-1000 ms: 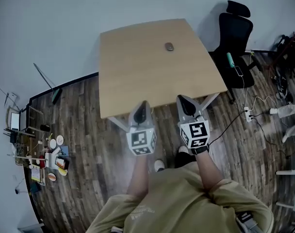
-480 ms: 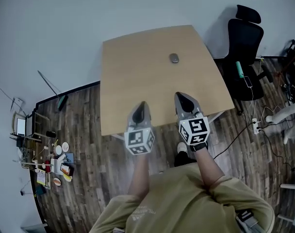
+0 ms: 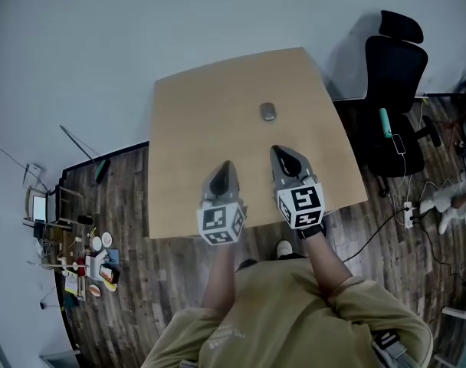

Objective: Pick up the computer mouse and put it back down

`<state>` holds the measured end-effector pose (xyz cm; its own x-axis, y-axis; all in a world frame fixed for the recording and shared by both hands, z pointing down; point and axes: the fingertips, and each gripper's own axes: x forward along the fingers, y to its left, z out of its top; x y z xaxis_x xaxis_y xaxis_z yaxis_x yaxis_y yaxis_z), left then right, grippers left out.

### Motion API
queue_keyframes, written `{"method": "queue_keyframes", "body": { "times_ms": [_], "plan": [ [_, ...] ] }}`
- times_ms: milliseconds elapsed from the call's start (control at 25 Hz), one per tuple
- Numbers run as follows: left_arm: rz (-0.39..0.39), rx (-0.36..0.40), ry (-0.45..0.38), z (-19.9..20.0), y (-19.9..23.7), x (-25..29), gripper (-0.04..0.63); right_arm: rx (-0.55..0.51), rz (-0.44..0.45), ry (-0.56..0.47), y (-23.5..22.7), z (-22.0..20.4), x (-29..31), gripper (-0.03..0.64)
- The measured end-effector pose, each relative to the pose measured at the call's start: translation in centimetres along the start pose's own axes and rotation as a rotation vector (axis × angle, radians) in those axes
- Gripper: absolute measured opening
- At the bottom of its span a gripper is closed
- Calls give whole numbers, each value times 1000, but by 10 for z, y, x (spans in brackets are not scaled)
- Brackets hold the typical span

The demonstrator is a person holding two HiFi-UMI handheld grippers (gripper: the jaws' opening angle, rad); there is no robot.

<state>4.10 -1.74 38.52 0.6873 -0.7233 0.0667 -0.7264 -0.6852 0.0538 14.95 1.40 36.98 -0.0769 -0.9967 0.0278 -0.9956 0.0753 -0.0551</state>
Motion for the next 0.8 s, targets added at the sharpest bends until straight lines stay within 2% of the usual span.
{"method": "queue_keyframes", "body": {
  "times_ms": [80,440,800],
  "plan": [
    [1,12,20,-8,-7,14,2,-22,-7,11,-17,-8,7,6],
    [28,5,97,-33,14,59,2,45,13,106,-43,-53,59,8],
    [-36,-25,164,-69,42,153,2,62,-55,253,-94,-114,133,17]
  ]
}}
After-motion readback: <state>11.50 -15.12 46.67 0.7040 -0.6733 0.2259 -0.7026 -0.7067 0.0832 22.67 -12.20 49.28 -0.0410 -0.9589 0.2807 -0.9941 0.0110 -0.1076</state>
